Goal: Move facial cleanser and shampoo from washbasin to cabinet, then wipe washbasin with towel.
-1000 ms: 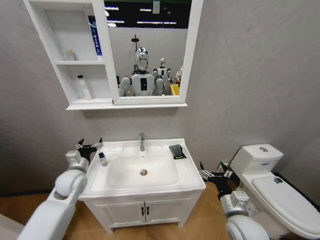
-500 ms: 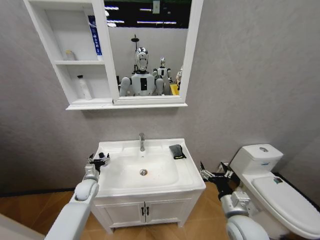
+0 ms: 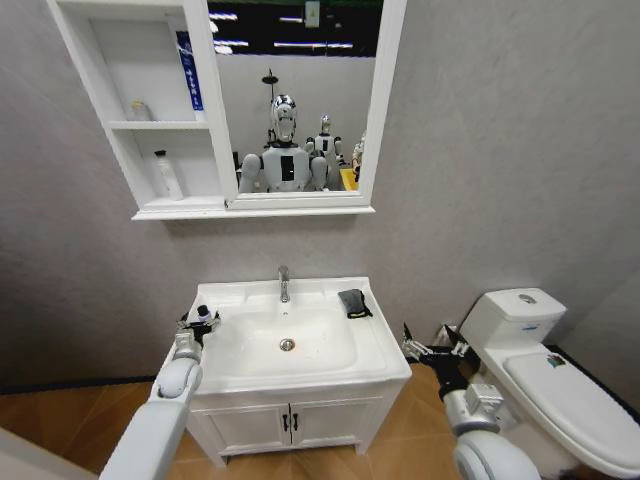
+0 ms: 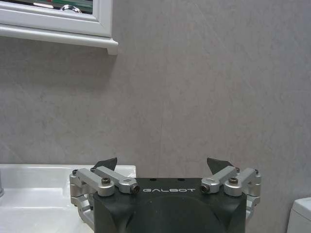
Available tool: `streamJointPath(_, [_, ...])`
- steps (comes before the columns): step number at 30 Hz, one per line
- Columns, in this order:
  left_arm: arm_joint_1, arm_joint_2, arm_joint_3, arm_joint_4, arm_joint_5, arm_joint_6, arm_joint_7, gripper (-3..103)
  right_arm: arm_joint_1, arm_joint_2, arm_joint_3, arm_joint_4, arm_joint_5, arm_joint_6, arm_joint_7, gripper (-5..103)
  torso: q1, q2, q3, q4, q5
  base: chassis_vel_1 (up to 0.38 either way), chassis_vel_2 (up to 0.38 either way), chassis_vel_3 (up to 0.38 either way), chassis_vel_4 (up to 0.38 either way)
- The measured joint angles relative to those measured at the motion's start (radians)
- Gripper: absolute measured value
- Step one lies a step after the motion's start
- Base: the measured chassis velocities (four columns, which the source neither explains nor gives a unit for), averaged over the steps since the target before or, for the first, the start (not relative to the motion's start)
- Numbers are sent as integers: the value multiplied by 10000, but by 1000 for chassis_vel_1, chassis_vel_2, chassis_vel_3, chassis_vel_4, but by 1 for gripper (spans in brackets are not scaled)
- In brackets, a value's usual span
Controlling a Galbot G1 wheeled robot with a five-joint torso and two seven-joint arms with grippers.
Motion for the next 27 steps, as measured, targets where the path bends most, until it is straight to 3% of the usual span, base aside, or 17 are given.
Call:
streamJointPath(7, [-75,-187,-38,250,68,-51,37,103,-3,-23,14,-5,26,34,-3,100,0,0,0,0,0,0,0,0,0])
streamJointPath(10, [-125,-274,-65,371,164,-81,16,93,-8,-13,-17,-35,21,76,-7,100,0,0,0,0,0,0,0,0,0])
streamJointPath(12, [-138,-290,-76,413,198,-105,15,93,-12,-10,-24,-39,20,83,-7,100,0,0,0,0,0,0,0,0,0])
streamJointPath(18, [-124,-299,-95,444,207,-115,40,66,-9,-20,-32,-50,33,113,-8,100,-1,0,0,0,-1,0,0,0,0])
streamJointPath(19, [-124,-299,-95,444,207,-115,40,66,-9,-20,-32,-50,33,113,-8,100,-1,0,0,0,-1,0,0,0,0])
streamJointPath(22, [-163,-302,-112,487,144,-75,77,49,-10,-25,-47,-50,51,121,-11,100,0,0,0,0,0,0,0,0,0])
streamJointPath(27, [-189,-275,-138,478,23,-45,120,43,5,-41,-64,-50,61,122,-12,100,-1,0,0,0,-1,0,0,0,0])
